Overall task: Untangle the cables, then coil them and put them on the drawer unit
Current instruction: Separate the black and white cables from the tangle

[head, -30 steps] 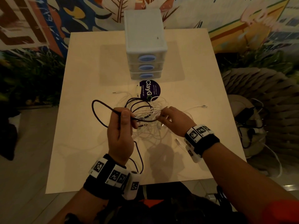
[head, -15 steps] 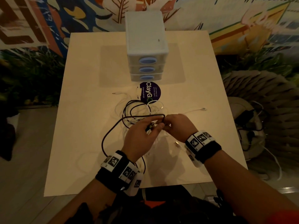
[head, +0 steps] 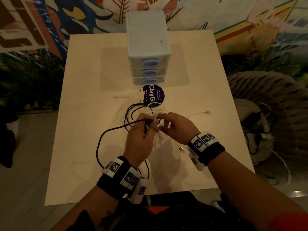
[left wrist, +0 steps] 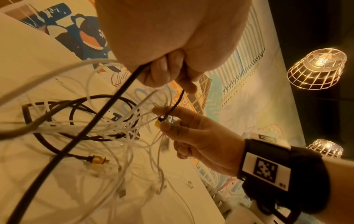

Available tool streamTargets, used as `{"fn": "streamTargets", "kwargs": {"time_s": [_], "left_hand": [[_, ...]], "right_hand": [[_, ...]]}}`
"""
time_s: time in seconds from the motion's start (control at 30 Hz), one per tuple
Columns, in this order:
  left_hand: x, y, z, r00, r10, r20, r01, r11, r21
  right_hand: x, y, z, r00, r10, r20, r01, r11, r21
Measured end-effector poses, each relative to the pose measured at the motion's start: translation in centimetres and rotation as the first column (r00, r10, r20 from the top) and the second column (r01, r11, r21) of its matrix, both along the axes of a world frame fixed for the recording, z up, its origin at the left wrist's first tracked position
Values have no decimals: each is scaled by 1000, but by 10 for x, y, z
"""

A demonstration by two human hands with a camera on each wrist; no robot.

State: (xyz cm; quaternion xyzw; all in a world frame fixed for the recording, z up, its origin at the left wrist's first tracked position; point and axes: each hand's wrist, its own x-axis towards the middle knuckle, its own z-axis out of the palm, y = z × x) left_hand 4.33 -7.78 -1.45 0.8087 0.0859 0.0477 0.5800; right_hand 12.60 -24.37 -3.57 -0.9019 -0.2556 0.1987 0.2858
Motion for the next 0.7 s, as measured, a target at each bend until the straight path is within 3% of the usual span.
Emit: {"fn": "streamTargets", "kwargs": {"time_s": [0.1, 0.27, 0.4, 0.47, 0.57, 0.7], "left_hand": [[0, 4, 3, 997, 83, 7, -83, 996, -38], [-2, 10, -4, 992, 129, -14, -129, 992, -15], [-5, 11, -7, 992, 120, -32, -118, 991, 57], [-5, 11, -6, 993, 105, -50, -102, 993, 55], [-6, 12, -7, 996, 64, -61, -62, 997, 42], [-3, 15, -10, 994, 78, -70, -73, 994, 76]], "right_hand": [[5, 2, -3, 999, -5, -37, 7, 999, 47], [3, 5, -9, 996, -68, 53, 60, 988, 141], [1, 2, -10, 965, -252, 67, 227, 938, 260], [4, 0, -9, 950, -296, 97, 269, 936, 225], [8, 1, -9, 973, -152, 173, 141, 987, 74], [14, 2, -8, 995, -41, 90, 46, 997, -57]]}}
